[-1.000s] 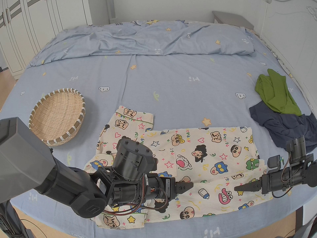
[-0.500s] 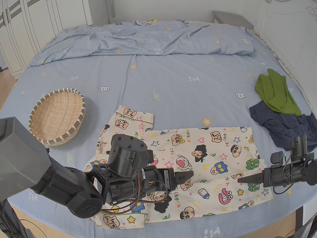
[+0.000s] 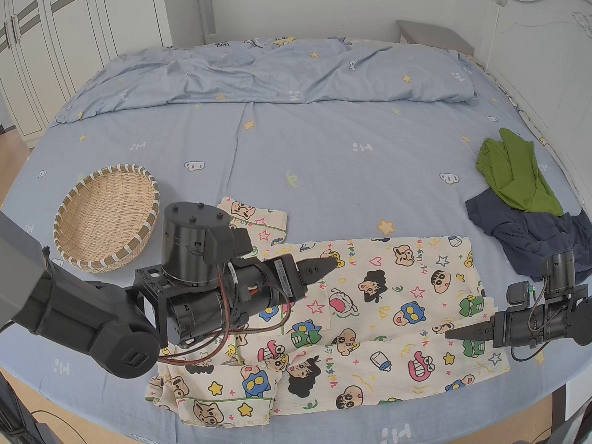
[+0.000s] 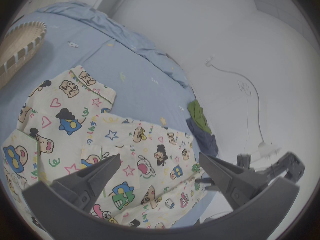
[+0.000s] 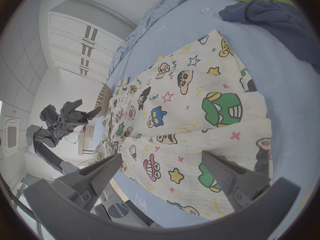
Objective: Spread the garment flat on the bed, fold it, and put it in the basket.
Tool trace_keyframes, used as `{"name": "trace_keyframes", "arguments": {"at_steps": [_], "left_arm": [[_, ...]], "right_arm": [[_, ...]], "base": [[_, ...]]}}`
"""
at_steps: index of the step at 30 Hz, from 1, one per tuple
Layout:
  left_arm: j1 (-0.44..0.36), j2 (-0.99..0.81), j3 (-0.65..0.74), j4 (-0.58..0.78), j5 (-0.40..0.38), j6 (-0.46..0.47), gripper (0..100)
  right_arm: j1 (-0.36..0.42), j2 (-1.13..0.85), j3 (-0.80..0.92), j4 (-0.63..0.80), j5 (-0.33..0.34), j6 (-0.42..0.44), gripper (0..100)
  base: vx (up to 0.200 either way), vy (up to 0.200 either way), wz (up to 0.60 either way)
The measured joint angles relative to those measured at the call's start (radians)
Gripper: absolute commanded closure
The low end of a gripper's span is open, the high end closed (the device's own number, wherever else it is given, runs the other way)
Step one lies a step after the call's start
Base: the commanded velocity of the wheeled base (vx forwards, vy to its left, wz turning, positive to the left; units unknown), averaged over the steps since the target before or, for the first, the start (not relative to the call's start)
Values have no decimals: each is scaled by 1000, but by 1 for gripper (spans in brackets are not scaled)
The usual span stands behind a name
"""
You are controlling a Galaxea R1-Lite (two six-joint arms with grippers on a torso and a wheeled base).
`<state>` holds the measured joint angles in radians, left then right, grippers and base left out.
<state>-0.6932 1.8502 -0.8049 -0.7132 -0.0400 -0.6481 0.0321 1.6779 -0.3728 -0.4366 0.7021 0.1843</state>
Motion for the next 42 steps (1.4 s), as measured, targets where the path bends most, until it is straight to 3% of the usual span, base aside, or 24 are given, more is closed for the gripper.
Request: {"name": "trace_keyframes", "arguments": {"at_steps": [4,8,20,30,35,42], "left_arm": [[13,-9,-25,0,26,-51,0],[18,-24,-31,0,44,-21,0],[41,-51,-32,45,34,20,0],[40,-51,-37,56,24,17,0],[90,-50,-60,154,-66,14,0],[274,-67,-147,433,-376,11,0]], "right_arm": [[0,0,-1,0,0,9,0],[0,0,-3,0,0,13,0],[0,-4,-8,0,1,26,0],[6,-57,-3,1,6,50,0],[12,-121,-3,2,11,82,0],[3,-181,-40,8,8,97,0]], "base": [[0,0,0],[0,0,0],[200,0,0],[0,0,0],[0,0,0],[0,0,0]]}}
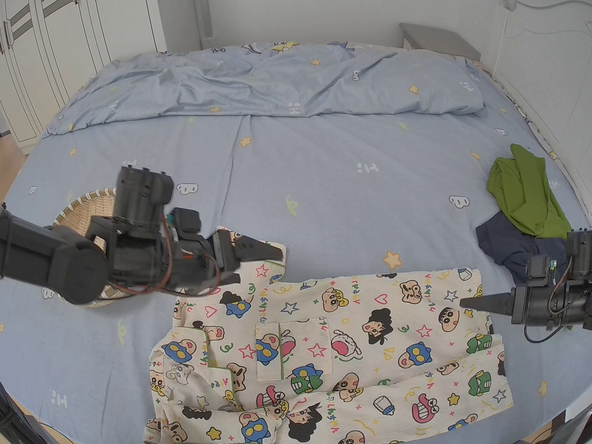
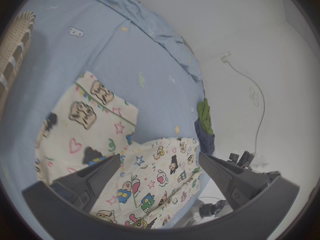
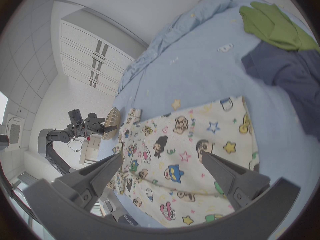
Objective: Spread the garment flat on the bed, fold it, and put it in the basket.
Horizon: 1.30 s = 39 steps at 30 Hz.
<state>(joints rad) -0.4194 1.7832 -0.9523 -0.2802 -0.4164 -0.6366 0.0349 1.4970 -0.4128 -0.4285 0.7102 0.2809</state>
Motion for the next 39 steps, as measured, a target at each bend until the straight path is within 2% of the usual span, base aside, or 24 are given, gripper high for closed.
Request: {"name": "trace_keyframes", "arguments": {"at_steps": [4,8,11,29,34,39], "left_arm": [[117,-18,-75,85,-124,18,0],[180,-28,-144,117,-152,84,0],[198,-29,-173,124,-159,123,0],[220,91,-166,121,-151,212,0],[259,126,-168,126,-149,300,0],[313,142,-179,178,-149,325,0]], "right_arm": [[-20,-12,-78,3,-2,4,0],[-30,8,-146,-2,-4,3,0],[-32,32,-163,-4,-10,-2,0],[-46,54,-161,-5,-17,-3,0],[-46,50,-160,-5,-17,-2,0],[-46,47,-160,-4,-18,-3,0]], "base": [[0,0,0],[0,0,0],[0,0,0],[0,0,0],[0,0,0],[0,0,0]]}}
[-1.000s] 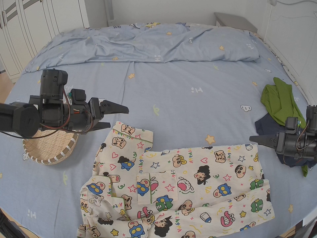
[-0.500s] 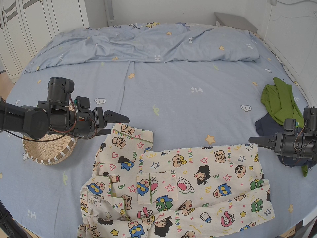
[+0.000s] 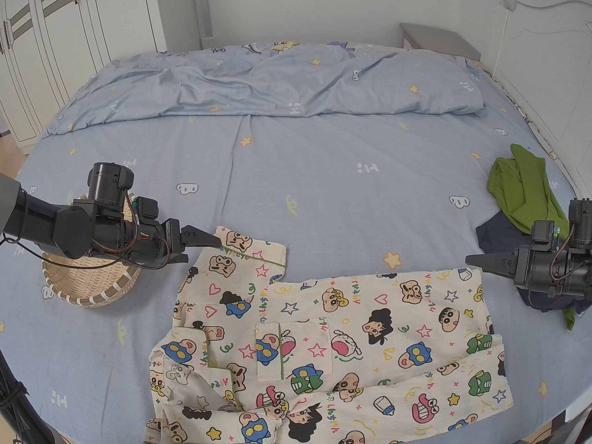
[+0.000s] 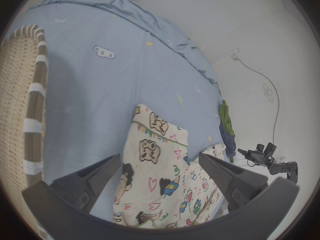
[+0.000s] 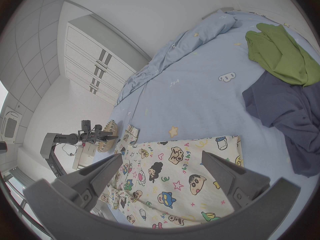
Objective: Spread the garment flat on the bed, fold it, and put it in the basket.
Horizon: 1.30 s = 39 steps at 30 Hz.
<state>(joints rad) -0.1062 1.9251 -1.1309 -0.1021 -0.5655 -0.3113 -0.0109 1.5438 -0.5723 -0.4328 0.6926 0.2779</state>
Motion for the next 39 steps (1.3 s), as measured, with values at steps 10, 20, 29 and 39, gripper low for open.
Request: {"name": "trace_keyframes", "arguments": {"at_steps": [10,20,29,39], "left_arm": [[37,10,-14,104,1,77,0],[16,58,-20,97,1,79,0],[0,86,-33,58,-1,68,0],[-8,96,-32,67,-2,65,100]], "right_arm": [[0,-3,0,0,0,0,0],[0,-6,0,-1,0,2,0],[-14,-16,-5,-2,2,3,0],[-23,-19,-9,-3,2,4,0]], "base": [[0,0,0],[0,0,0],[0,0,0],[0,0,0]]}}
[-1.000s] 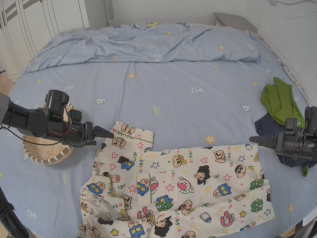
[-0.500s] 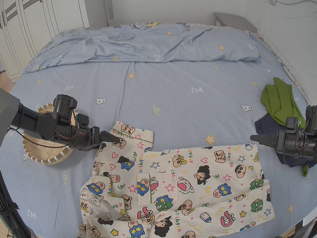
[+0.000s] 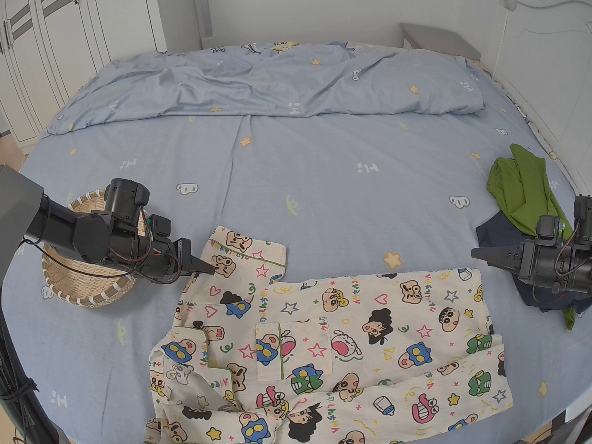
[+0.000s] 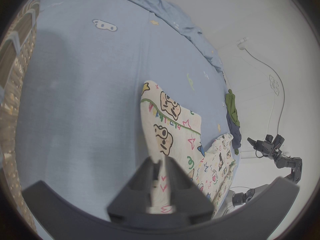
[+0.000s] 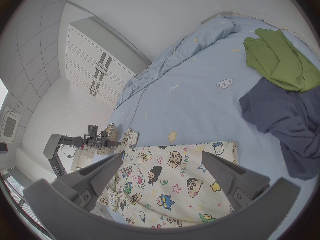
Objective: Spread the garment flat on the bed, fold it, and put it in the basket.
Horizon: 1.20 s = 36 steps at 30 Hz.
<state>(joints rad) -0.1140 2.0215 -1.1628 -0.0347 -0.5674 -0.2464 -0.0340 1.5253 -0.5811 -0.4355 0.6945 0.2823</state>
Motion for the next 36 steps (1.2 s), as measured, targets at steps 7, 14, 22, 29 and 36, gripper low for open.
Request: {"name": "trace_keyframes", "arguments": {"at_steps": [7,14,22,29,36], "left_arm": [[6,0,0,1,1,1,100],[32,-13,4,7,1,1,100],[73,-29,12,22,0,1,100],[91,-34,20,22,0,3,100],[85,-34,23,21,0,4,100]], "right_arm": [[-7,1,-2,0,-10,-1,0],[-36,33,-22,0,-60,-12,0],[-36,138,-61,-11,-119,-82,0],[-21,246,-82,-94,-147,-93,0],[-21,344,-92,-189,-149,-87,0]], "base": [[0,0,0],[0,0,0],[0,0,0],[0,0,0],[0,0,0]]}}
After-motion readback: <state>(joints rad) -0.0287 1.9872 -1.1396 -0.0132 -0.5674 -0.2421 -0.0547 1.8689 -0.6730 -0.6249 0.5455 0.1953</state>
